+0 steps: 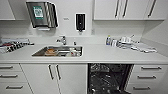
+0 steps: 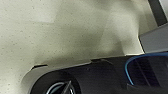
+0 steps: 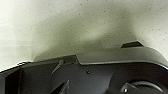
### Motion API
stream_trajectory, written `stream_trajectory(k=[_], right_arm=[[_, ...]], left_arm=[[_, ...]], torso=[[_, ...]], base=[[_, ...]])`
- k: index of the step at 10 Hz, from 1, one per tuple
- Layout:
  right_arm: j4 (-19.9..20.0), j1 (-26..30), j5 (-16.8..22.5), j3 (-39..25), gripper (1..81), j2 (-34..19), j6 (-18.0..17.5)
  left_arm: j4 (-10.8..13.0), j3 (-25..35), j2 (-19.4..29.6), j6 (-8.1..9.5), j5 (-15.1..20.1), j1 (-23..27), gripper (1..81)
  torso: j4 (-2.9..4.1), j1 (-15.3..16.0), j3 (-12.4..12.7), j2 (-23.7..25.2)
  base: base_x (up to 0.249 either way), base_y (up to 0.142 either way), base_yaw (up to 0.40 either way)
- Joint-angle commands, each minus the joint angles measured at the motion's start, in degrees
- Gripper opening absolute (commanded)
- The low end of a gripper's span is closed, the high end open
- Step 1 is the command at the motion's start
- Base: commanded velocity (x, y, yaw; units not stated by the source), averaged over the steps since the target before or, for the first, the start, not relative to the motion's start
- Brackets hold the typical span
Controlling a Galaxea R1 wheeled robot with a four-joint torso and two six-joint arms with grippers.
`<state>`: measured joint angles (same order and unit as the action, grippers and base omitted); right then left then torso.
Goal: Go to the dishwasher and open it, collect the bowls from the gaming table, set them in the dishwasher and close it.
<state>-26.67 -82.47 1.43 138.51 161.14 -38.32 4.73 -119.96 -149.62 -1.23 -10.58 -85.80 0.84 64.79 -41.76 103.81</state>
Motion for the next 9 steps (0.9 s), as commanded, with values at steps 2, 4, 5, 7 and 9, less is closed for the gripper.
stream_trajectory(k=[2, 4, 5, 7, 9], right_arm=[[-6.72, -1.52, -3.1, 15.99, 81.1, 11.87, 0.26], [-7.08, -1.25, -2.48, 16.17, 81.1, 12.57, 0.17], [-6.99, -1.26, -2.39, 16.17, 81.1, 12.75, 0.08], [-7.08, -1.35, -2.31, 16.17, 81.1, 13.27, 0.08], [-6.99, -1.44, -2.13, 16.25, 81.1, 13.45, -0.01]], left_arm=[[-0.77, -12.94, -9.39, 0.26, 3.02, -0.74, 81.1], [-0.77, -18.8, -12.98, 0.26, 3.29, -0.74, 81.1], [-0.77, -20.23, -14.05, 0.26, 3.37, -0.82, 81.1], [-0.69, -20.5, -14.66, 0.26, 3.38, -0.82, 81.1], [-0.51, -20.84, -15.19, 0.26, 3.46, -0.82, 81.1]], torso=[[0.0, 0.0, 0.0, 0.0], [0.0, 0.0, 0.0, 0.0], [0.0, 0.0, 0.0, 0.0], [0.0, -3.69, 0.0, -5.73], [0.0, -4.43, 0.0, -6.82]], base=[[0.0, 0.0, 0.0], [0.0, 0.0, 0.0], [0.0, 0.0, 0.0], [0.0, 0.0, 0.0], [0.0, 0.0, 0.0]])
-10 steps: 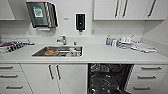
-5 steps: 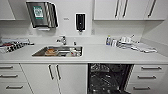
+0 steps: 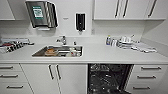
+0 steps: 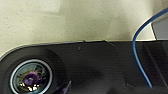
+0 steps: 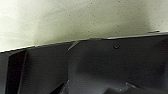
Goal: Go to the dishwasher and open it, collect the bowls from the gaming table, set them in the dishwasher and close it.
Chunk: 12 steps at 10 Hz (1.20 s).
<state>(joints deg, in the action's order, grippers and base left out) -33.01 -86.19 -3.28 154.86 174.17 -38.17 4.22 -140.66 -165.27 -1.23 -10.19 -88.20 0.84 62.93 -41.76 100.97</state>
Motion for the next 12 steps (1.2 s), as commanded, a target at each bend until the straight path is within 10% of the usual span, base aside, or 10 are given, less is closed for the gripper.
stream_trajectory(k=[1, 12], right_arm=[[-0.65, 2.2, 2.66, 0.17, 81.1, 0.42, -0.07], [-0.47, 2.55, 2.66, 0.08, 81.1, 1.03, -0.15]], left_arm=[[0.0, -1.28, -0.15, 0.26, 2.98, 1.58, 81.1], [-0.09, -8.5, -4.46, 0.26, 3.07, 1.58, 81.1]], torso=[[0.0, -3.51, 0.0, -5.47], [0.0, -17.42, 0.0, -27.13]], base=[[0.0, 0.0, 0.0], [0.0, 0.0, 0.0]])
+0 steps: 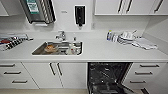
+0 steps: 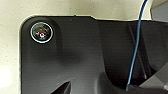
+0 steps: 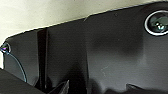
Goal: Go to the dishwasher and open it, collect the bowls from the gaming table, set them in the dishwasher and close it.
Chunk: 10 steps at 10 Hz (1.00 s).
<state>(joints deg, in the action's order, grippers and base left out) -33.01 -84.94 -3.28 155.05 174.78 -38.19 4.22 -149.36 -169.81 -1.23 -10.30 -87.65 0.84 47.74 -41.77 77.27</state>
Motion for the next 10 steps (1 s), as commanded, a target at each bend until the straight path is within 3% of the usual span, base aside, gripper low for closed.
stream_trajectory(k=[1, 2, 10], right_arm=[[-0.47, 1.22, 2.58, -0.11, 81.1, 0.42, -0.13], [-0.47, 1.22, 2.58, -0.11, 81.1, 0.42, -0.13], [-0.56, 1.13, 2.58, -0.2, 81.1, 0.42, -0.13]], left_arm=[[-0.09, 0.21, 0.09, 0.26, 3.18, 1.03, 81.1], [-0.09, 0.21, 0.09, 0.26, 3.18, 1.03, 81.1], [0.0, 0.21, 0.09, 0.18, 3.89, 1.03, 81.1]], torso=[[0.0, -3.5, 1.77, -5.4], [0.0, -4.79, 4.46, -7.41], [0.0, -14.75, 18.26, -22.73]], base=[[0.0, 0.0, 0.0], [0.0, 0.0, 0.0], [0.0, 0.0, 0.0]])
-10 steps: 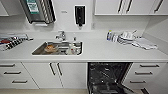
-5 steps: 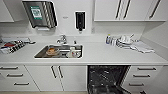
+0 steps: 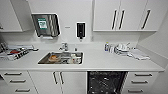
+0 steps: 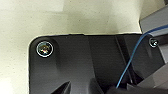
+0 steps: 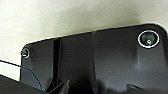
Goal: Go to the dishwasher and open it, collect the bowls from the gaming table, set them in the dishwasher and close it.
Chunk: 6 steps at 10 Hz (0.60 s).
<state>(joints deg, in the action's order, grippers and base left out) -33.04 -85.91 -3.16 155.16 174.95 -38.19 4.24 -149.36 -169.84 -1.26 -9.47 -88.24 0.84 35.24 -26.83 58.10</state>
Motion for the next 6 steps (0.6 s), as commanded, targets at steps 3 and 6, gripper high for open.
stream_trajectory(k=[3, 6], right_arm=[[-0.54, 2.09, 2.45, -0.13, 81.1, 0.25, -0.13], [-0.71, 2.62, 2.45, -0.39, 81.1, 0.08, 0.14]], left_arm=[[-0.11, 0.21, 0.11, 0.2, 3.06, 1.62, 81.1], [-0.11, 0.21, 0.2, 0.12, 2.97, 1.52, 81.1]], torso=[[0.0, -6.1, 2.69, -9.25], [0.0, -9.29, 3.5, -14.19]], base=[[0.0, 0.0, 0.0], [0.0, 0.0, 0.0]])
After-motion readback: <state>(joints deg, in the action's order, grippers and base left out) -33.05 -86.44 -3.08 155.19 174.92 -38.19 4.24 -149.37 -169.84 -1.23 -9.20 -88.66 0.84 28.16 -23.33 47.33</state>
